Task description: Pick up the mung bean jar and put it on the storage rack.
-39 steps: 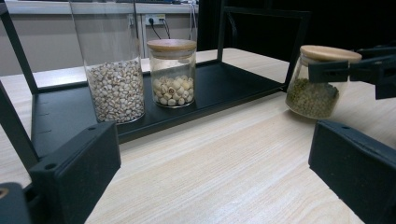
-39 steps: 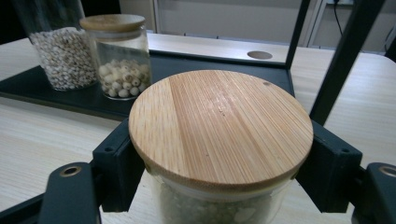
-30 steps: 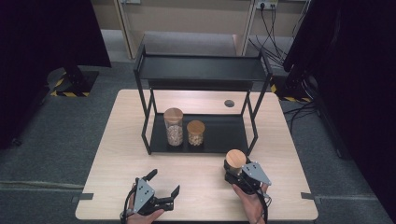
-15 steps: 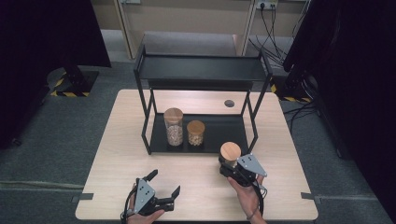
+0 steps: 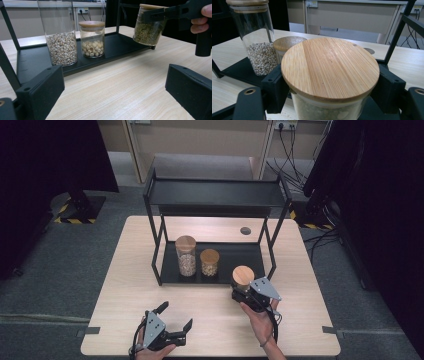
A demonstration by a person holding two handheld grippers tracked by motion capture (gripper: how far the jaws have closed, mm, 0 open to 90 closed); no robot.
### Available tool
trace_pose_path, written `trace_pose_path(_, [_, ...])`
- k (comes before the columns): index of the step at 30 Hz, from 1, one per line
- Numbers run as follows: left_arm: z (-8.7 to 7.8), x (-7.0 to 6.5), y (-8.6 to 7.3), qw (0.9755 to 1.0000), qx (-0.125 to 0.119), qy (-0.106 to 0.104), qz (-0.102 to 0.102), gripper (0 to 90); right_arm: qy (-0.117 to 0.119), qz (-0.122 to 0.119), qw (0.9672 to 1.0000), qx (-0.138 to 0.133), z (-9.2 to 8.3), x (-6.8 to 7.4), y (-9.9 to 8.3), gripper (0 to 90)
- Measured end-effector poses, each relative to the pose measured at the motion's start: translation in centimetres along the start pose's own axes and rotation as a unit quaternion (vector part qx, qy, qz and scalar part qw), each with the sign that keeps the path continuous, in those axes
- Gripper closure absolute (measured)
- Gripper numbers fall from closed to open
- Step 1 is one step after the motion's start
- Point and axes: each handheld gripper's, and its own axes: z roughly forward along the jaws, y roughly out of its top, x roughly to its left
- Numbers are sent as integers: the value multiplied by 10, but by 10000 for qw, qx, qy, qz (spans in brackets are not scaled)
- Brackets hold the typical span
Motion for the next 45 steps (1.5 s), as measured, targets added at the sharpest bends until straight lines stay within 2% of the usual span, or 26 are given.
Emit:
trace_pose_path(12, [0, 0, 0, 10000, 7, 6, -15, 16, -46, 2, 10000, 57, 24, 3, 9, 254])
trace_pose_path(21, [0, 1, 0, 10000, -5, 8, -10, 16, -271, -109, 9994, 179, 49, 9, 15, 254])
trace_pose_path(31, [0, 1, 0, 10000, -6, 12, -8, 16, -453, -109, 9984, 330, 72, 10, 20, 254])
trace_pose_path(45, [-1, 1, 0, 10000, -22, 14, -16, 16, -532, 13, 9978, 405, 90, 9, 18, 254])
